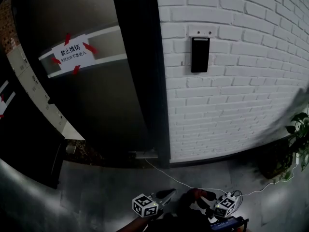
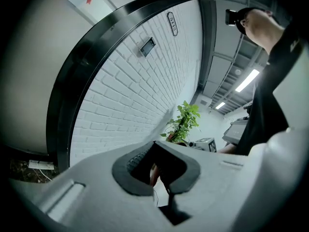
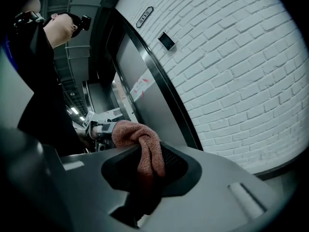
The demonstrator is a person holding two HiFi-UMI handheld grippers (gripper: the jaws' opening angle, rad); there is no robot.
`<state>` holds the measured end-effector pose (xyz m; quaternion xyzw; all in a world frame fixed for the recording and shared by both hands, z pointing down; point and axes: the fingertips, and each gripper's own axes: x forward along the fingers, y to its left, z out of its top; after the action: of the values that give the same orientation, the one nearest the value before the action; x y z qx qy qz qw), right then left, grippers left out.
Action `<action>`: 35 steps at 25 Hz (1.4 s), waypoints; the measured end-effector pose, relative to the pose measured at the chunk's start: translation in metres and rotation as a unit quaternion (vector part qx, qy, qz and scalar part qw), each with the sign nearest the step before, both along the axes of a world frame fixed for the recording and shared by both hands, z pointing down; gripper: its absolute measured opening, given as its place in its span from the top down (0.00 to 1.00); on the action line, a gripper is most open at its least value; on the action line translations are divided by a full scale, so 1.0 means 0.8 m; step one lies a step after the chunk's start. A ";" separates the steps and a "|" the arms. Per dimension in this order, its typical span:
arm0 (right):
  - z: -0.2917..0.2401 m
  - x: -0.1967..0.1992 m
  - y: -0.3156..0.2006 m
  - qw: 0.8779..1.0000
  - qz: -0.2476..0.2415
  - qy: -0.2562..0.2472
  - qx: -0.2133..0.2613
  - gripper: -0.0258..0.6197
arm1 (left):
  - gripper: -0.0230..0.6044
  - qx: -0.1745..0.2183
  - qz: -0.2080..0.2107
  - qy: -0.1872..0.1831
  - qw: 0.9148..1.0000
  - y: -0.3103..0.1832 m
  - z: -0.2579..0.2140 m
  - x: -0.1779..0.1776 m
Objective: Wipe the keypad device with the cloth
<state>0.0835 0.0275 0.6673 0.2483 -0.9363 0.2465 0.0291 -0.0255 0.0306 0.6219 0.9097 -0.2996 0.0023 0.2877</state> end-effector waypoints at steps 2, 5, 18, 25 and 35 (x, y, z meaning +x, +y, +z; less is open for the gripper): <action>-0.002 -0.006 0.028 1.000 0.000 -0.005 0.005 0.82 | 0.96 0.000 0.010 0.000 1.000 0.024 0.004 0.003; -0.007 -0.010 0.064 1.000 0.008 -0.008 0.011 0.83 | 0.96 0.003 0.024 -0.001 1.000 0.057 0.006 0.011; -0.021 -0.010 0.132 0.998 0.025 0.005 0.058 0.83 | 0.96 0.027 0.058 -0.007 0.998 0.122 0.014 0.033; -0.023 0.000 0.127 0.997 0.029 0.002 0.067 0.83 | 0.96 0.027 0.057 -0.008 0.998 0.127 0.016 0.040; -0.016 0.026 0.127 0.997 0.040 0.004 0.069 0.83 | 0.96 0.033 0.073 -0.005 0.997 0.128 0.019 0.078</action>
<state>0.1042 0.1289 0.6549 0.2884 -0.9402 0.1810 0.0055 0.0368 0.1332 0.6369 0.9379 -0.2340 0.0176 0.2556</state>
